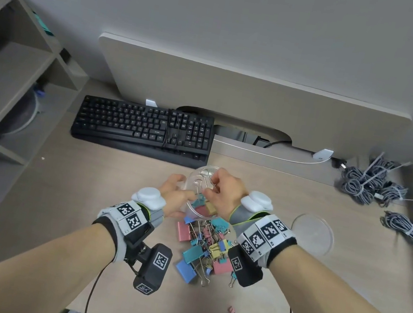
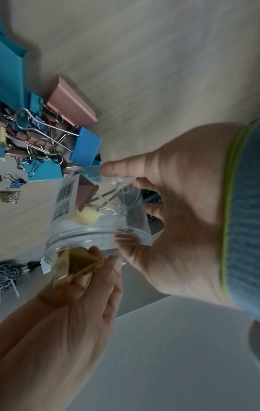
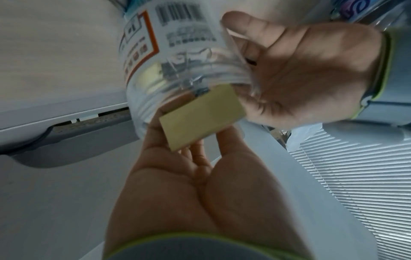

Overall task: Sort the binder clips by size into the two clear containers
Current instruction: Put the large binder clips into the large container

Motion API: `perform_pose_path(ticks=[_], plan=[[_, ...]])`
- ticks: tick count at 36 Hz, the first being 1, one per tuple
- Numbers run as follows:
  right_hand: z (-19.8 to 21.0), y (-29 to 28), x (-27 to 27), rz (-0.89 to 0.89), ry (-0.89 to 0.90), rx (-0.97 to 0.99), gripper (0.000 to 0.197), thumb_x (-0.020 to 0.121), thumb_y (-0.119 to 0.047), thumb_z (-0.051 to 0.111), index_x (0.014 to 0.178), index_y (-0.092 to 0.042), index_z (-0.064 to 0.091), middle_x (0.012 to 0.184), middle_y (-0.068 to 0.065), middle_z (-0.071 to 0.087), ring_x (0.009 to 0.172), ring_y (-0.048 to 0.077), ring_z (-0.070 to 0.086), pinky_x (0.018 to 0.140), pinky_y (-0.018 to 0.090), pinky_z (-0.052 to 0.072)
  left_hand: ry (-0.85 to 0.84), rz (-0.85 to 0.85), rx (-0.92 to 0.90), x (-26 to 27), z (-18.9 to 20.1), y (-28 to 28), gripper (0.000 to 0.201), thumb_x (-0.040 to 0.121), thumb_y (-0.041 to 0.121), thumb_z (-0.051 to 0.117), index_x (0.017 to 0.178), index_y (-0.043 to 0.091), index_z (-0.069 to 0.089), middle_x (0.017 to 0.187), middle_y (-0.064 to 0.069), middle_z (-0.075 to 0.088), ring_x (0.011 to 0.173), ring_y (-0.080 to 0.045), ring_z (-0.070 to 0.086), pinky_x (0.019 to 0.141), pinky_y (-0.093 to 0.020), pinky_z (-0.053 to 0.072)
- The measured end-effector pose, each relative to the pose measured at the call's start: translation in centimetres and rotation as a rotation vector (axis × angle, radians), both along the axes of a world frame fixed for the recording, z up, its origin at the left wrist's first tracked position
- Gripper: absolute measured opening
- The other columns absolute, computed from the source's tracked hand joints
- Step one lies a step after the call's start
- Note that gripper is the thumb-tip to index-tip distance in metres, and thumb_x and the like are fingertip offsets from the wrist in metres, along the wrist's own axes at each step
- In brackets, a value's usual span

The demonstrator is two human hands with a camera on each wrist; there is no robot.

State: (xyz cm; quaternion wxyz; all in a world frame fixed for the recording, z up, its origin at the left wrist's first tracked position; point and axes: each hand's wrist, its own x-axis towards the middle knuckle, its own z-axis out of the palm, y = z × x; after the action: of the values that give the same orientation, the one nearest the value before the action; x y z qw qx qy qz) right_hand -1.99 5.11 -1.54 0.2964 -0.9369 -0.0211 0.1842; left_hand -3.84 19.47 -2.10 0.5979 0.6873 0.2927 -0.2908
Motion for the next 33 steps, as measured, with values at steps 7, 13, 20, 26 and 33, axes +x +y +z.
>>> perform_pose_path(ticks=[7,13,20,26,33], plan=[[-0.1,1.4,-0.4,0.069,0.061,-0.051,0.041,0.092,-0.012,0.056,0.133,-0.012,0.046,0.121,0.009,0.063,0.115,0.028,0.057,0.091,0.031,0.045,-0.011,-0.005,0.002,-0.2,0.8,0.1,0.070,0.080,0.000,0.064,0.141,0.019,0.036,0.127,-0.017,0.050,0.089,-0.023,0.054,0.086,-0.056,0.055],[0.7,0.2,-0.1,0.178,0.057,-0.052,0.027,0.090,-0.007,0.050,0.114,-0.014,0.062,0.111,0.008,0.067,0.103,0.027,0.061,0.089,0.034,0.049,0.009,0.070,-0.021,-0.3,0.5,1.0,0.064,0.085,-0.004,0.057,0.142,0.016,0.035,0.120,-0.011,0.050,0.078,-0.014,0.052,0.078,-0.042,0.056],[-0.1,-2.3,1.0,0.041,-0.047,0.030,0.019,0.091,-0.010,0.049,0.102,-0.014,0.065,0.088,0.006,0.070,0.084,0.027,0.063,0.077,0.034,0.052,0.026,0.128,0.010,-0.6,0.2,2.4,0.064,0.086,-0.008,0.052,0.142,0.018,0.035,0.132,-0.017,0.047,0.105,-0.029,0.048,0.087,-0.046,0.054],[-4.3,-3.9,1.2,0.007,0.061,-0.093,0.020,0.089,-0.008,0.053,0.106,-0.014,0.063,0.097,0.008,0.068,0.083,0.026,0.061,0.069,0.026,0.045,0.039,0.196,0.040,-0.9,-0.1,4.1,0.064,0.086,-0.008,0.050,0.143,0.017,0.035,0.131,-0.017,0.046,0.104,-0.028,0.047,0.089,-0.047,0.053],[-9.3,-2.8,-1.3,0.382,0.214,-0.360,0.052,0.093,-0.001,0.043,0.139,-0.024,0.041,0.126,0.009,0.049,0.106,0.028,0.057,0.079,0.026,0.042,0.051,0.279,0.076,-1.7,-0.6,6.0,0.061,0.085,-0.009,0.051,0.138,0.018,0.040,0.123,-0.011,0.045,0.096,-0.026,0.048,0.088,-0.050,0.053]])
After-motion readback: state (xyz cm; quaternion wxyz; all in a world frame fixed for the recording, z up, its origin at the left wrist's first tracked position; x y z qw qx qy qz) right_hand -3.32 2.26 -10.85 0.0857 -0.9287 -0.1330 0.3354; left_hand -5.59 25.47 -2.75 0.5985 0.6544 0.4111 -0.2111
